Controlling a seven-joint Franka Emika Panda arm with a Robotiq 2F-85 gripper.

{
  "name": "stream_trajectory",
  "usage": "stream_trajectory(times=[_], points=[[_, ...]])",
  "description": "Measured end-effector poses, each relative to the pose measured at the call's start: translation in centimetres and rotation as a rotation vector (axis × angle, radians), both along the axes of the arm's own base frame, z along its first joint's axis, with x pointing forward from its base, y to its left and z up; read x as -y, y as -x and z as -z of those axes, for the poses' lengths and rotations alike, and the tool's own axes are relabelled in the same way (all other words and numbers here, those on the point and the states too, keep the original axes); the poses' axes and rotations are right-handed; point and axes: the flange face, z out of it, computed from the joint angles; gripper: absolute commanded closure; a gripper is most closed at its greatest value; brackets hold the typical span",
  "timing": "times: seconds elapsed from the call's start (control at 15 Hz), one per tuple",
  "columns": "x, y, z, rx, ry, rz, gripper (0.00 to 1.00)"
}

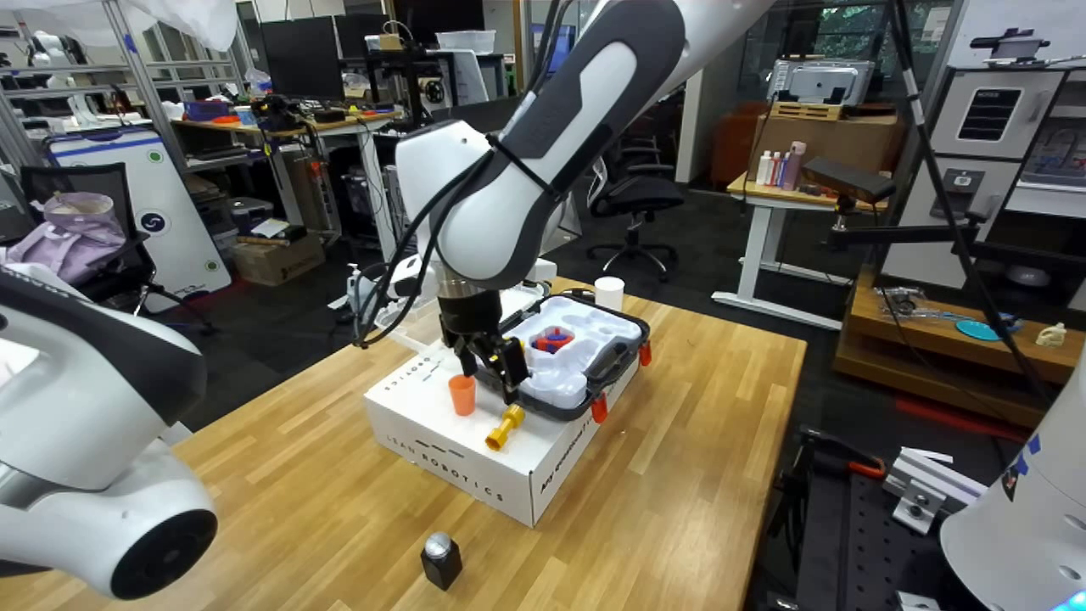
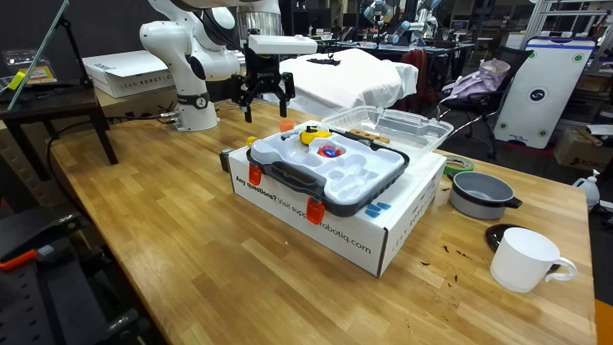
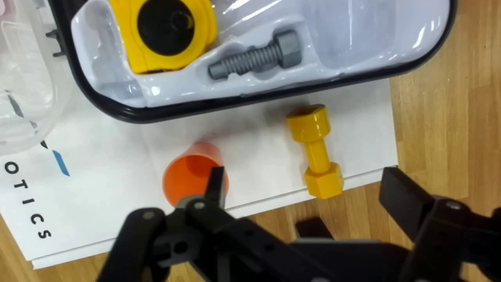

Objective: Remove the yellow object from the top of the box and put it in the tool box

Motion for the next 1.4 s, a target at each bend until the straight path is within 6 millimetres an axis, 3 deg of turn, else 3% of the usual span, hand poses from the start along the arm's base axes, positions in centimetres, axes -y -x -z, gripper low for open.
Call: stream_trajectory(times=[1.4], points=[[-0.4,2.8,2.7,-0.031,-0.033,0.016,0.0]])
